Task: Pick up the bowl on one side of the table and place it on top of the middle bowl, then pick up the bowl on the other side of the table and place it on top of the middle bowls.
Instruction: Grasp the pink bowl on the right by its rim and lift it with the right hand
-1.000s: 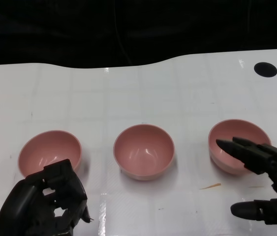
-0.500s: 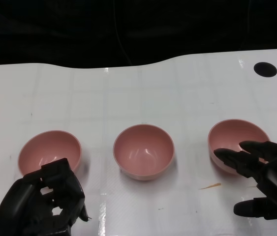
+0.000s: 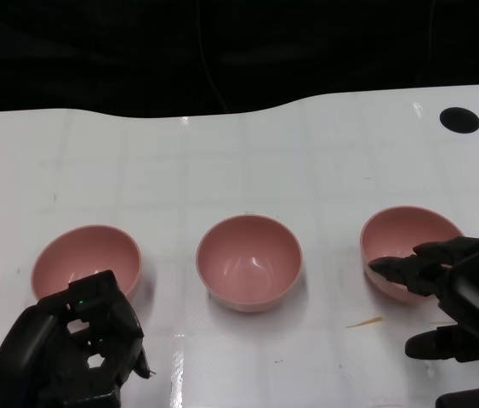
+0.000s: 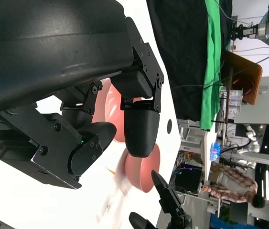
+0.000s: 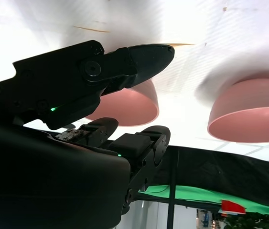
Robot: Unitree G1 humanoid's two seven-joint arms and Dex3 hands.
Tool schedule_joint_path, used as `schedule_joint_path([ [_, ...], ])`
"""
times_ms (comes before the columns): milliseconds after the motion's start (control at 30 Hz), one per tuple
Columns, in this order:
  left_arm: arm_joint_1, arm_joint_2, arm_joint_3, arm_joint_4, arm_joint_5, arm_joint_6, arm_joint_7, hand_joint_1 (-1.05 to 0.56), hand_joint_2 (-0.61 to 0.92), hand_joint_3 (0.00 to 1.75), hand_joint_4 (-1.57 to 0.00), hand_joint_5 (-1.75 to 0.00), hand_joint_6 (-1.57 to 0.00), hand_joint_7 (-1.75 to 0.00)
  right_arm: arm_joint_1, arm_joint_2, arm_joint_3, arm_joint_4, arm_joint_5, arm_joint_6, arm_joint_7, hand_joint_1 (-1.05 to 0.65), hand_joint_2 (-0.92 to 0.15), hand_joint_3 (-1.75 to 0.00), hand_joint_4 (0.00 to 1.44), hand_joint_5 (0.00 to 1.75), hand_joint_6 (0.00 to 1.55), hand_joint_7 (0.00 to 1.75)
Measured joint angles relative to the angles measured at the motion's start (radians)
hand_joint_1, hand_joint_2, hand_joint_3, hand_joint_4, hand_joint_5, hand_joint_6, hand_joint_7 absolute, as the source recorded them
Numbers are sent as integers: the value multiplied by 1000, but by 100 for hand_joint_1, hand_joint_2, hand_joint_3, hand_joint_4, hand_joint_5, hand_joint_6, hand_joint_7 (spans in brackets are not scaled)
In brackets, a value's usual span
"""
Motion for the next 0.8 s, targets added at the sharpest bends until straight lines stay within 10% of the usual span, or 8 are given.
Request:
schedule_joint_path([
  [800, -2, -2, -4, 6, 2, -14, 0, 1, 56, 119, -77, -167, -78, -147, -88, -51, 38, 71, -10, 13, -76, -97, -92, -14, 59, 1, 51, 0],
])
